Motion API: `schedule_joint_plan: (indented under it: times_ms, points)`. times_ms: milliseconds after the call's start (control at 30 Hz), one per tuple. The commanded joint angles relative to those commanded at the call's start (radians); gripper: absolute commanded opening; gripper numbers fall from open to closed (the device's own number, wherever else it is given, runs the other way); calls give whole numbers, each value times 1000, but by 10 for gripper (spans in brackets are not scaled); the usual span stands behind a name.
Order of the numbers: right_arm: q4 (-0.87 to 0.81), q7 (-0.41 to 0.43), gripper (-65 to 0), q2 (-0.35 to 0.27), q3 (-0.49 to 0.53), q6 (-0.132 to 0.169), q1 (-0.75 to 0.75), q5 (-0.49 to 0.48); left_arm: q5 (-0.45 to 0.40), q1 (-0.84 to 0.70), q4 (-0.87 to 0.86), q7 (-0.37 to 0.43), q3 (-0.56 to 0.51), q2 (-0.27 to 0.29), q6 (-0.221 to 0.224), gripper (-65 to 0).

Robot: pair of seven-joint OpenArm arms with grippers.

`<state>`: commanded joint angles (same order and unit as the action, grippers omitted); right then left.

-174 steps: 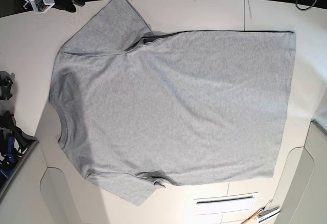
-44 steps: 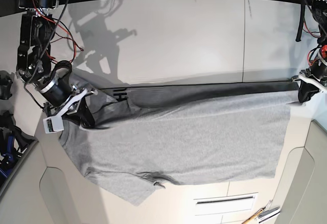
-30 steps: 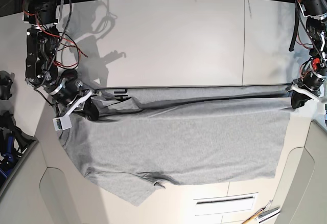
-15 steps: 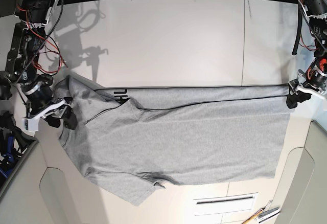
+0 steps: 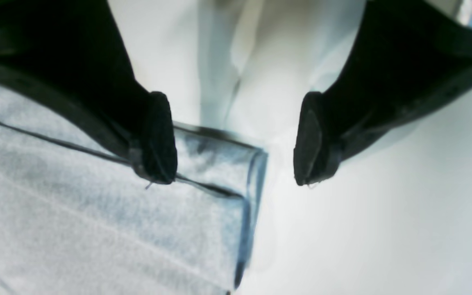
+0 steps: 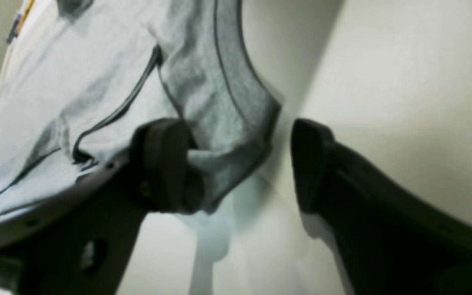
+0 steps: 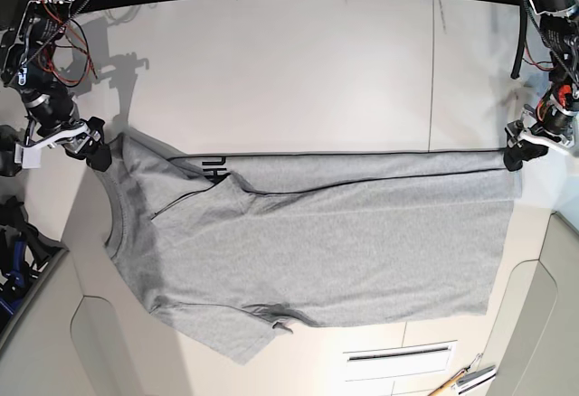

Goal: Fold the T-shirt properly
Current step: 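Lift the hem with both grippers and carry it toward the collar, then lay the hem down past the collar and release both grippers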

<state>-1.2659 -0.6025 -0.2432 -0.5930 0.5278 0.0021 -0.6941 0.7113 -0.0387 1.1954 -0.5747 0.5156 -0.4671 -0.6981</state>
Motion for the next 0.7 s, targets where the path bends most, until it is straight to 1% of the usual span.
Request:
schedule_joint_plan:
  times_ms: [67,133,200,267,300,333,367,467,500,533,567,633,667,700]
  points:
    - [18,4,-260,6,8,0,3,-14,-7,0,0,5,0,25,30,-175]
    - [20,5,-260,20,31,0,3,-13,-33,0,0,31,0,47,29,-175]
    - [20,26,-260,35,64,0,3,-13,-47,3,0,36,-2,56,31,-175]
    - [20,40,-260,51,96,0,6,-11,-47,5,0,36,-13,60,46,-175]
    - [20,52,-260,58,112,0,9,-6,-47,5,0,36,-20,61,71,-175]
    - [20,65,-260,64,125,0,9,1,-47,5,0,38,-28,63,109,-176]
    - [20,82,-260,67,136,-1,9,7,-48,5,0,41,-35,66,133,-176]
    - [20,102,-260,81,140,-1,18,39,-62,5,0,48,-40,74,137,-179]
    - [20,103,-264,82,140,-1,20,43,-61,5,0,48,-40,73,137,-198]
    - [20,111,-290,83,139,-2,23,44,-62,6,0,48,-40,73,137,-238]
    - [20,120,-342,83,139,-1,25,44,-61,6,0,48,-40,73,137,-300]
    - [20,136,-492,83,139,0,25,45,-61,5,0,55,-40,73,133,-461]
    - [20,136,-573,83,139,0,26,44,-61,6,0,56,-40,73,124,-522]
    - [20,136,-648,83,139,0,26,44,-61,7,0,63,-40,73,103,-570]
